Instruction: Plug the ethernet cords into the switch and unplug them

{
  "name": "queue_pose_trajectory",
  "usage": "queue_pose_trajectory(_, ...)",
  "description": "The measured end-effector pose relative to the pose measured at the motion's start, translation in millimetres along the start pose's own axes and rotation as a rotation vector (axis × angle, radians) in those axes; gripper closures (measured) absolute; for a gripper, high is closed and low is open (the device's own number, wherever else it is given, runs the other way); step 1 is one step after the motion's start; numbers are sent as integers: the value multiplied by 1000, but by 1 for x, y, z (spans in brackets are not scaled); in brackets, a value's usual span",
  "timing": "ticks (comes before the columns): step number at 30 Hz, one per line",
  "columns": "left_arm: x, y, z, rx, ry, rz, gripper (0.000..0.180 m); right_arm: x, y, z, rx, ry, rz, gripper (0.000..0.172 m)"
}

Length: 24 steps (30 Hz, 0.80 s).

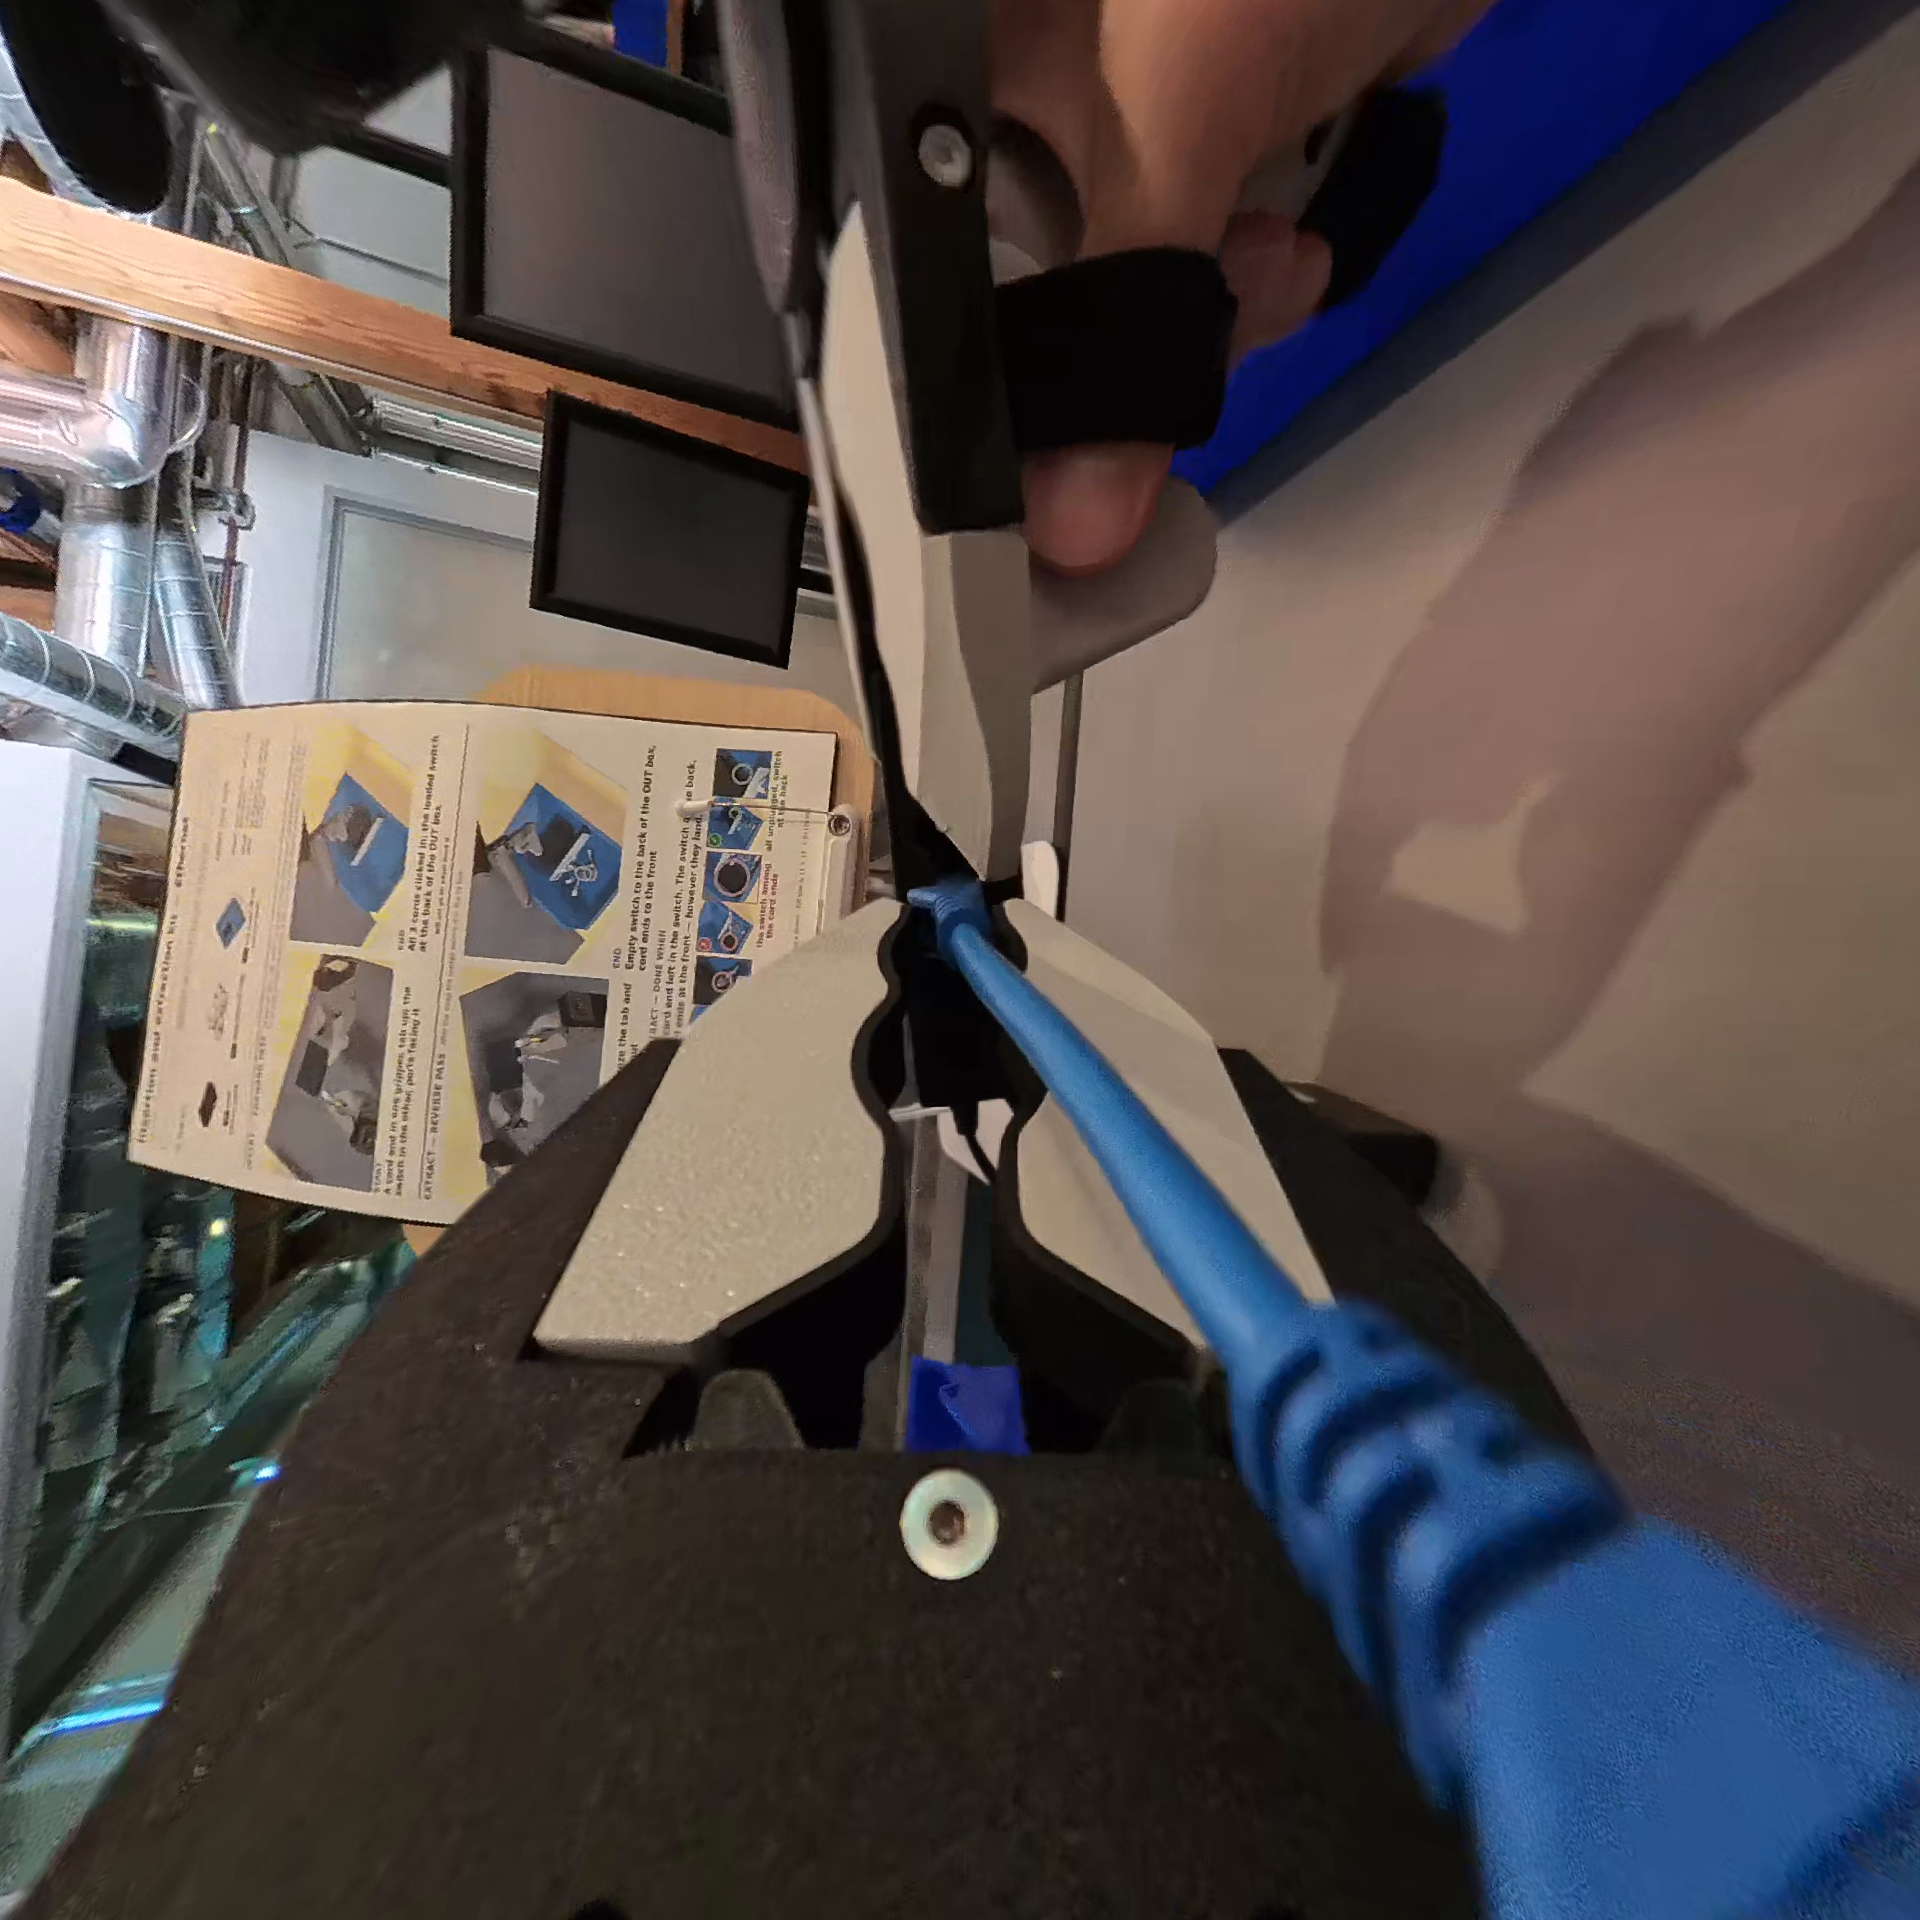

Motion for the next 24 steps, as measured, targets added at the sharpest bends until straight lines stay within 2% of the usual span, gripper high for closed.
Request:
queue_pose_trajectory(2, -1, -2, 0, 26, -20, -51, 169, 1, -1, 2, 21, 31, 55, 107)
queue_pose_trajectory(4, 0, -4, 1, 24, -28, -37, 169, 2, -2, 4, 15, 25, 53, 107)
queue_pose_trajectory(7, 2, -5, 1, 15, -46, -2, 169, 0, -3, 4, 4, 4, -6, 107)
queue_pose_trajectory(12, -1, -3, -5, 87, -76, -33, 169, -4, 2, 0, 17, 14, -58, 108)
queue_pose_trajectory(19, 3, -2, -1, -18, -2, 106, 169, -3, 1, 1, 18, -3, -29, 107)
queue_pose_trajectory(24, 2, -4, 1, -73, 0, 85, 169, -1, 0, 2, 6, -39, -46, 108)
Point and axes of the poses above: each gripper's, where its closed fingertips meet, z back along the fingers, y out of its underside, x = y × z across the jaws, the point moved 4 cm from there along z, back along the fingers, and after that the axes turned 6 degrees about y, right-handed, at the moved point
